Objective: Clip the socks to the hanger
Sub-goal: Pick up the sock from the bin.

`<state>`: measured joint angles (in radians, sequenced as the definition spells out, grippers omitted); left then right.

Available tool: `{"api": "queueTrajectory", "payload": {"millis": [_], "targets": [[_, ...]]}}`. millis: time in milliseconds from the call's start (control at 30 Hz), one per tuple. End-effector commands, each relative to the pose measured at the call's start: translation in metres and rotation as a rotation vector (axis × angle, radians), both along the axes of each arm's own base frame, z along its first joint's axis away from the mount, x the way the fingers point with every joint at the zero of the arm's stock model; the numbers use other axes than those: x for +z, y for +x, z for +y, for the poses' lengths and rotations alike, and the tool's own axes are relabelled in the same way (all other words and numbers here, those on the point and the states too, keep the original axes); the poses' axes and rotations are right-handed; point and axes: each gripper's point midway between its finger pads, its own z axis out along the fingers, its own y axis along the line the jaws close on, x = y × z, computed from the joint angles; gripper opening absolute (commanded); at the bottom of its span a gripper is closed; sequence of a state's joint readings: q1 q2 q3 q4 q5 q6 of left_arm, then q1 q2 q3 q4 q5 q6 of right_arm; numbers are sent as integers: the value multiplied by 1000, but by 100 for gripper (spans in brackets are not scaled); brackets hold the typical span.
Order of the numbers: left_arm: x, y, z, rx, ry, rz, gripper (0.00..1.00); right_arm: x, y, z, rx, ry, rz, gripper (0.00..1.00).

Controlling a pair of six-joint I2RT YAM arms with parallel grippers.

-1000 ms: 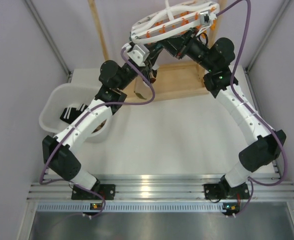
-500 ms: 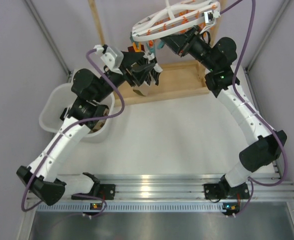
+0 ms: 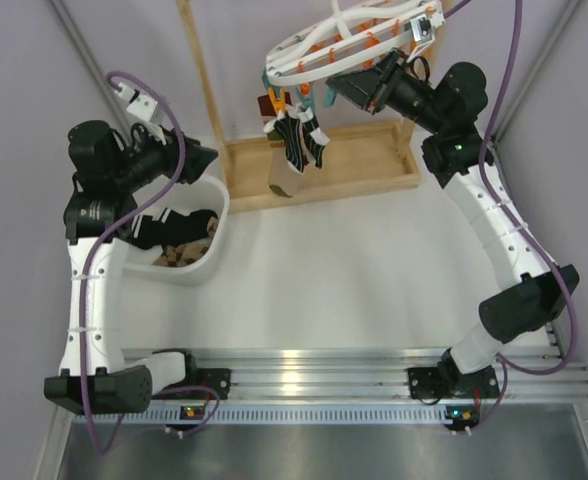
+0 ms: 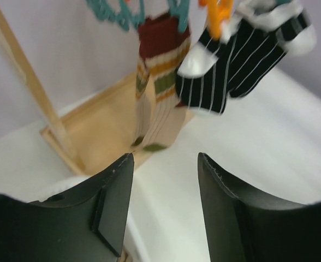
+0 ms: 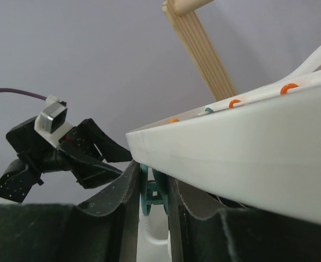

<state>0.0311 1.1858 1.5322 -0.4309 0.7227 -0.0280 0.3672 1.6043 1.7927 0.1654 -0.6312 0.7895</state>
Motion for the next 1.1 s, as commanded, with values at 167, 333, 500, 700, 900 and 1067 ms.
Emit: {"api": "queueTrajectory", "payload": {"millis": [167, 333, 500, 700, 900, 1067], "targets": [[-99, -1, 47, 32, 314, 291, 61, -7, -9, 2, 65, -71, 52, 0], [-144, 16, 89, 136, 420, 392, 63, -7, -7, 0, 47, -74, 38, 0], [-172, 34, 133, 221, 399, 426, 62, -11, -3, -1, 26, -99, 10, 0], [-209, 66, 205, 499, 342, 555, 55, -18, 1, -2, 3, -130, -32, 0], [-251, 62, 235, 642, 432, 562, 52, -27, 11, -7, -34, -150, -55, 0], [-280, 63, 264, 709, 564, 626, 45, -41, 20, -11, -44, -144, -26, 0]]}}
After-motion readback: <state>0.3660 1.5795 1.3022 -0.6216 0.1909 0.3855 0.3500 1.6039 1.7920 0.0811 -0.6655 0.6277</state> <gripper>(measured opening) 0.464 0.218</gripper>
